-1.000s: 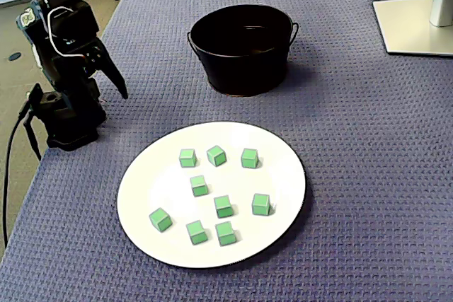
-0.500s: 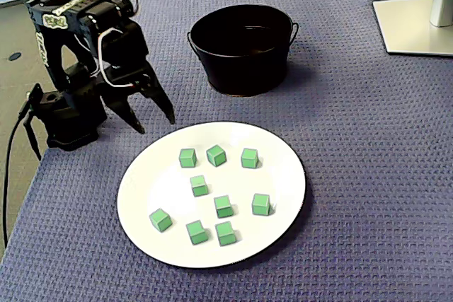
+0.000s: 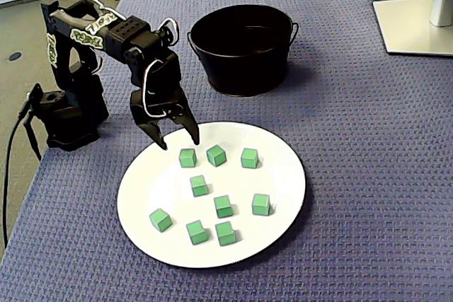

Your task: Pick up the items on the white plate and put them in the black container.

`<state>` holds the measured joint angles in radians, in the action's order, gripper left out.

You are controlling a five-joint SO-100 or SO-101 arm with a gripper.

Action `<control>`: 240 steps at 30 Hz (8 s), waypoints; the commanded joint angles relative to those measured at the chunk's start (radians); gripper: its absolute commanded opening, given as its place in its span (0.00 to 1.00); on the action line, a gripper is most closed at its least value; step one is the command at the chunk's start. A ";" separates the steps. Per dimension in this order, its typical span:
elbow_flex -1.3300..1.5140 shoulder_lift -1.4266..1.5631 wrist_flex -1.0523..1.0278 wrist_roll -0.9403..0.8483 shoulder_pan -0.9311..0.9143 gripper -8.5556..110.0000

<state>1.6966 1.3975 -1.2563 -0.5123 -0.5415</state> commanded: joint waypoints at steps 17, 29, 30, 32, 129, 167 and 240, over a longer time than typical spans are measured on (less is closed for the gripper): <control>-0.120 -0.129 0.066 0.015 0.025 0.16; -0.117 -0.120 0.071 0.014 0.012 0.07; -0.121 -0.104 0.060 0.012 0.011 0.07; -0.144 -0.044 0.026 0.008 0.011 0.07; -0.160 -0.066 0.233 -0.477 0.091 0.31; -0.061 -0.126 0.403 -0.514 0.051 0.07; -0.451 -0.018 0.023 0.017 -0.104 0.30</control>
<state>1.2042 1.4036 -1.3039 -0.4617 -0.6197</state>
